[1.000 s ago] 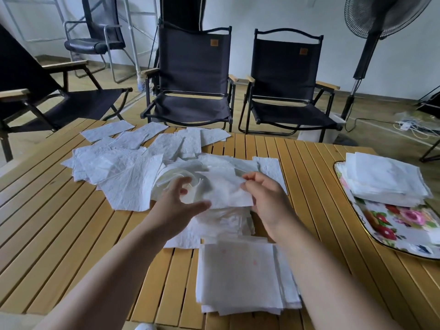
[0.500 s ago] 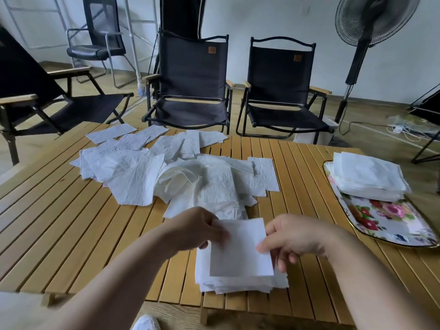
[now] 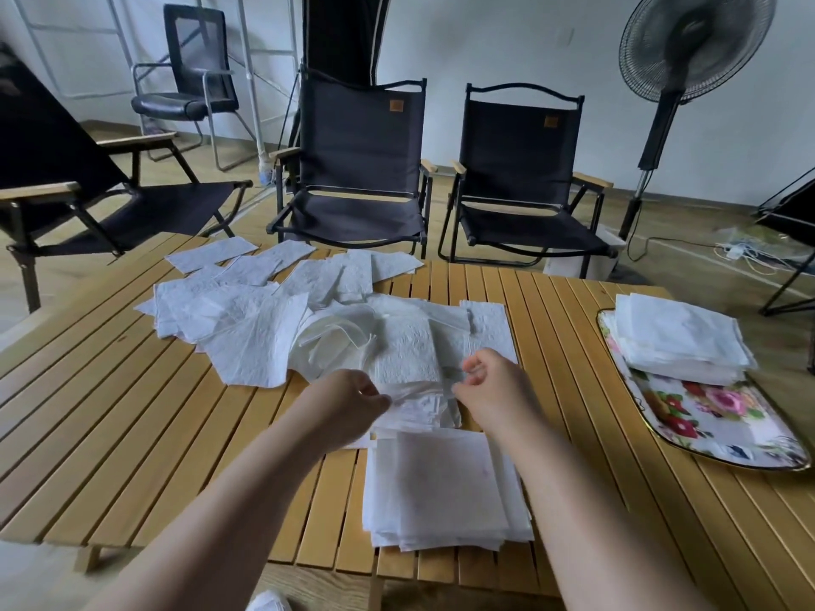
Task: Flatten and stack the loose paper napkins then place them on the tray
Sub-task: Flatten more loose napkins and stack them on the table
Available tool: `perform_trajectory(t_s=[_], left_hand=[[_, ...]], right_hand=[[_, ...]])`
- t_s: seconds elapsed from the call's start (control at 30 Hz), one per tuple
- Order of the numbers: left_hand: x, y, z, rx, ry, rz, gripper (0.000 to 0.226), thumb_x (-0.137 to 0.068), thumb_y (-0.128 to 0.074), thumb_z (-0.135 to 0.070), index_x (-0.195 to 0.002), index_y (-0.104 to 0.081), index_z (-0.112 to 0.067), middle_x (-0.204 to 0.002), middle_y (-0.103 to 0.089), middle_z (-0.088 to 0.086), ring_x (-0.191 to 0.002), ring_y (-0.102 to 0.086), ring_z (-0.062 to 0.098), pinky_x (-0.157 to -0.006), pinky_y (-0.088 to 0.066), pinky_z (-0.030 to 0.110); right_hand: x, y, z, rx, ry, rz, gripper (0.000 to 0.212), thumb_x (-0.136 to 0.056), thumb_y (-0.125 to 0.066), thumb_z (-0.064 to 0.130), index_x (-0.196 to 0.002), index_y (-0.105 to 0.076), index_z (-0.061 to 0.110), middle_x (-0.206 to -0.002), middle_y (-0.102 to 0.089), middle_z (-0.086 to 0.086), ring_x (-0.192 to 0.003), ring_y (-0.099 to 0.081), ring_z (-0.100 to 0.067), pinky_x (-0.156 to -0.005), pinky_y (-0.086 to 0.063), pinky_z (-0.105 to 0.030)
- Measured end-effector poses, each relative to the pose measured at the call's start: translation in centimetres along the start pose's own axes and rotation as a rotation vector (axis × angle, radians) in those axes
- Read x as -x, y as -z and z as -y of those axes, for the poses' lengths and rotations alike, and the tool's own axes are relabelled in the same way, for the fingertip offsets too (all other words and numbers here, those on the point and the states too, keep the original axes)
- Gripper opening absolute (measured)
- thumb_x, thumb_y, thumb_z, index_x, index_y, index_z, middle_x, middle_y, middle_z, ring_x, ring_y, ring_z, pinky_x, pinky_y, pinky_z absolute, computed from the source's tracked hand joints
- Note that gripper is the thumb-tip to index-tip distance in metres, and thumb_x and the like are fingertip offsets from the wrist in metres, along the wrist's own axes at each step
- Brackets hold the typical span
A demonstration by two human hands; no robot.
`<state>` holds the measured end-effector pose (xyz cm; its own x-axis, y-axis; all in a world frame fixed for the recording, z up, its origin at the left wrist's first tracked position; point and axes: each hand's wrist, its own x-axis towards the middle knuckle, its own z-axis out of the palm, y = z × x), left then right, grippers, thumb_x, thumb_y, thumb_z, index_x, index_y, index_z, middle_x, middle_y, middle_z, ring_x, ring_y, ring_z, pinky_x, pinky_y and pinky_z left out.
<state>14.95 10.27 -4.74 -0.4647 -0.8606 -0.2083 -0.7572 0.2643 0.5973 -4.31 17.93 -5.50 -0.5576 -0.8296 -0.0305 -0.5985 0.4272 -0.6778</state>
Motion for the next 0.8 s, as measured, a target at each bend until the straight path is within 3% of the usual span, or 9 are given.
perform_trajectory(t_s=[0.1, 0.17, 0.33, 0.43, 0.53, 0.67, 0.8], left_hand=[[-0.5, 1.0, 1.1, 0.012, 0.037, -0.040, 0.019, -0.095, -0.059, -0.039, -0.098, -0.066, -0.021, -0.093, -0.072, 0.001, -0.057, -0.050, 0.010, -0.050, -0.035, 0.023], [-0.6, 1.4, 1.9, 0.031, 0.057, -0.050, 0.018, -0.095, -0.059, -0.040, -0.094, -0.065, -0.023, -0.090, -0.071, 0.001, -0.060, -0.053, 0.012, -0.052, -0.038, 0.024], [-1.1, 1.7, 3.0, 0.032, 0.074, -0.050, 0.019, -0.094, -0.059, -0.042, -0.091, -0.066, -0.025, -0.085, -0.072, 0.000, -0.068, -0.062, 0.015, -0.063, -0.049, 0.027], [-1.3, 1.8, 3.1, 0.041, 0.078, -0.038, 0.020, -0.093, -0.058, -0.043, -0.091, -0.066, -0.024, -0.084, -0.073, 0.001, -0.068, -0.063, 0.018, -0.062, -0.048, 0.028], [-1.3, 1.7, 2.8, 0.042, 0.068, -0.038, 0.021, -0.094, -0.058, -0.042, -0.090, -0.066, -0.024, -0.082, -0.072, 0.001, -0.063, -0.059, 0.016, -0.059, -0.045, 0.026], [-1.2, 1.3, 2.1, 0.051, 0.047, -0.028, 0.020, -0.094, -0.058, -0.042, -0.093, -0.066, -0.024, -0.085, -0.072, 0.000, -0.061, -0.058, 0.014, -0.056, -0.042, 0.023], [-0.8, 0.9, 1.4, 0.032, 0.034, -0.020, 0.021, -0.095, -0.057, -0.041, -0.096, -0.067, -0.023, -0.088, -0.072, -0.001, -0.061, -0.057, 0.014, -0.059, -0.044, 0.024]], right_hand=[[-0.9, -2.8, 0.2, 0.067, 0.110, 0.036, 0.048, -0.088, -0.065, 0.005, -0.132, -0.058, 0.024, -0.125, -0.058, 0.004, -0.113, -0.057, -0.019, -0.087, -0.051, -0.031], [-1.4, -4.2, 0.4, 0.123, 0.135, 0.012, 0.053, -0.090, -0.061, 0.000, -0.136, -0.057, 0.024, -0.133, -0.055, 0.002, -0.118, -0.054, -0.020, -0.091, -0.051, -0.032], [-2.4, -5.1, 1.0, 0.017, 0.039, -0.077, 0.032, -0.096, -0.057, 0.008, -0.122, -0.070, 0.021, -0.124, -0.067, 0.000, -0.109, -0.063, -0.021, -0.087, -0.055, -0.030], [-2.7, -4.8, 1.3, 0.025, 0.051, -0.101, 0.024, -0.096, -0.063, 0.015, -0.116, -0.075, 0.020, -0.117, -0.073, -0.001, -0.106, -0.066, -0.020, -0.090, -0.054, -0.030], [-2.6, -4.1, 1.3, 0.020, 0.078, -0.079, 0.016, -0.095, -0.066, 0.016, -0.105, -0.079, 0.016, -0.104, -0.075, 0.001, -0.095, -0.067, -0.017, -0.080, -0.051, -0.024], [-2.3, -3.4, 0.5, 0.099, 0.084, -0.127, 0.012, -0.094, -0.065, 0.018, -0.088, -0.072, 0.026, -0.091, -0.072, 0.009, -0.088, -0.066, -0.016, -0.076, -0.054, -0.030], [-1.8, -3.6, 0.2, 0.124, 0.139, -0.091, 0.012, -0.089, -0.073, 0.026, -0.098, -0.067, 0.028, -0.105, -0.062, 0.011, -0.097, -0.060, -0.016, -0.086, -0.050, -0.034]])
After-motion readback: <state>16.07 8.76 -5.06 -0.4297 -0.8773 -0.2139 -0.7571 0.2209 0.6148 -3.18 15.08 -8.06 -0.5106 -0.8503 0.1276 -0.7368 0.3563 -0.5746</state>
